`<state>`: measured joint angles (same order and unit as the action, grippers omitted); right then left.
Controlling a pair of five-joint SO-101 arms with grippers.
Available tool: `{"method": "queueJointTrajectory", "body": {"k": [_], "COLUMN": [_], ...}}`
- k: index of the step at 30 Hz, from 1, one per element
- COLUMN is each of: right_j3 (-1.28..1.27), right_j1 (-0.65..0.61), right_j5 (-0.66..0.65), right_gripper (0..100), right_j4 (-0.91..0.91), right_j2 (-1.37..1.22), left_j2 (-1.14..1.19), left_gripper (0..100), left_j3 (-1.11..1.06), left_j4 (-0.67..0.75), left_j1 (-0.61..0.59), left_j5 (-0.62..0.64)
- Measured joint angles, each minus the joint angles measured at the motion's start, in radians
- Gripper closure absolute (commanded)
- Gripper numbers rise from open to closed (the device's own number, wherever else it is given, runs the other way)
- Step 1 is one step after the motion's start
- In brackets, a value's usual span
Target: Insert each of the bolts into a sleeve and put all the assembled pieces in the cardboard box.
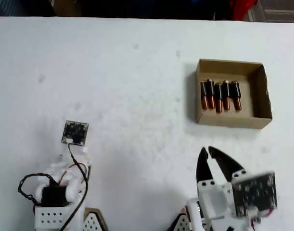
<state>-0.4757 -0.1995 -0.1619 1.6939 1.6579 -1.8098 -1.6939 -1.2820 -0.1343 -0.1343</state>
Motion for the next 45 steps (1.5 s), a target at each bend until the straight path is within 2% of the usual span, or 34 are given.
{"method": "queueJointTrajectory", "body": {"k": [4,9,18,24,32,45], "right_j3": [0.000,0.000,0.000,0.000,0.000,-0.009], "right_j1": [0.000,0.000,0.003,0.135,0.233,0.244], "right_j5": [-0.002,-0.066,-0.074,-0.074,-0.074,-0.077], "right_gripper": [98.1,98.1,98.1,98.1,98.1,98.1], "right_j4": [0.000,0.000,0.000,0.000,0.000,-0.055], "right_j2": [0.054,0.107,0.144,0.144,0.146,0.146], "left_j2": [0.000,0.000,0.000,0.000,0.000,0.000], "left_gripper": [98,98,98,98,98,98], "left_j3": [0.000,0.000,0.000,0.000,0.000,0.000], "left_j4": [0.000,0.000,0.000,0.000,0.000,0.000], "left_j1": [0.000,0.000,0.000,0.000,0.000,0.000], "left_j5": [0.000,0.000,0.000,0.000,0.000,0.000]}}
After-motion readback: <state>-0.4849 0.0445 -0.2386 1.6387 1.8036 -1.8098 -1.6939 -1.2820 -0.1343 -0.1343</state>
